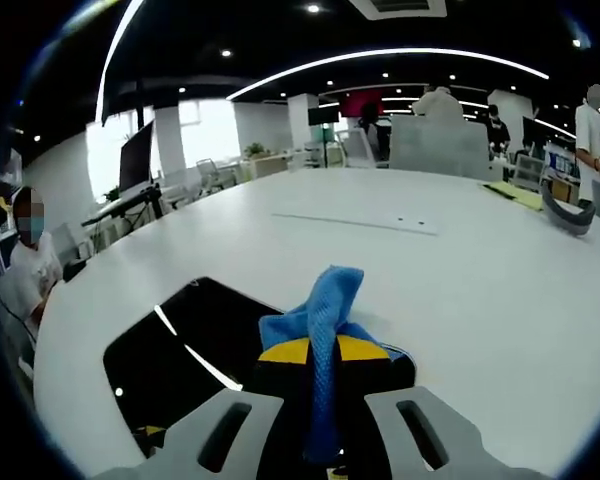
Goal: Wipe the mirror surface with the cleaning cloth until all visible marks leave the cleaned area.
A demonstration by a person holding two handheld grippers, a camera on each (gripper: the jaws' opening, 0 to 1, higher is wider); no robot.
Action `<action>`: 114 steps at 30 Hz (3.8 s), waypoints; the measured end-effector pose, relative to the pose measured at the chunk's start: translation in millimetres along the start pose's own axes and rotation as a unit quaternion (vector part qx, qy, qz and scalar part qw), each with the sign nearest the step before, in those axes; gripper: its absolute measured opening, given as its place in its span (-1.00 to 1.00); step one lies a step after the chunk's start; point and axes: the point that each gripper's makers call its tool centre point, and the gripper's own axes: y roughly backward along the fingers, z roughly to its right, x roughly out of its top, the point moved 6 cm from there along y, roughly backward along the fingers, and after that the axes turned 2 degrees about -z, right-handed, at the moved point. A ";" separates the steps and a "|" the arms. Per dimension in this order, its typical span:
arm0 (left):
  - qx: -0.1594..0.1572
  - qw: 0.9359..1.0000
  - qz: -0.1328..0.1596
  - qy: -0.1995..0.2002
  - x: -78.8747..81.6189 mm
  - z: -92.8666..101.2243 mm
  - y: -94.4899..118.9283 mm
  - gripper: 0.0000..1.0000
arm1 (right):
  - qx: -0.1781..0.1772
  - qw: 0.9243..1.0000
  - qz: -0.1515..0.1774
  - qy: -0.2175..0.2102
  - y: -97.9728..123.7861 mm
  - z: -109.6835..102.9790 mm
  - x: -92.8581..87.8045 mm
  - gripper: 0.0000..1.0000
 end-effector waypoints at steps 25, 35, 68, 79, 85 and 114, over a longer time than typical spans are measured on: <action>-0.002 1.000 0.002 -0.011 4.9 7.5 3.1 0.62 | 0.045 0.998 -0.013 0.034 11.4 -23.8 -10.5 -0.94; -0.005 1.000 0.005 -0.009 1.7 6.7 4.8 0.62 | 0.064 0.997 -0.018 0.045 15.8 -27.7 -12.5 -0.94; -0.003 1.000 0.019 -0.022 2.1 13.3 39.2 0.61 | 0.069 0.996 -0.039 0.046 57.0 -61.0 -37.6 -0.94; -0.007 0.999 0.015 -0.029 5.3 17.2 50.7 0.61 | 0.064 0.996 -0.045 0.035 71.2 -71.5 -45.2 -0.93; -0.003 0.999 0.007 -0.039 11.8 21.7 67.0 0.61 | 0.065 0.996 -0.059 0.035 73.9 -74.6 -45.0 -0.93; 0.055 0.998 0.008 -0.037 11.7 13.1 109.8 0.61 | 0.041 0.997 -0.071 -0.002 73.7 -73.8 -47.1 -0.94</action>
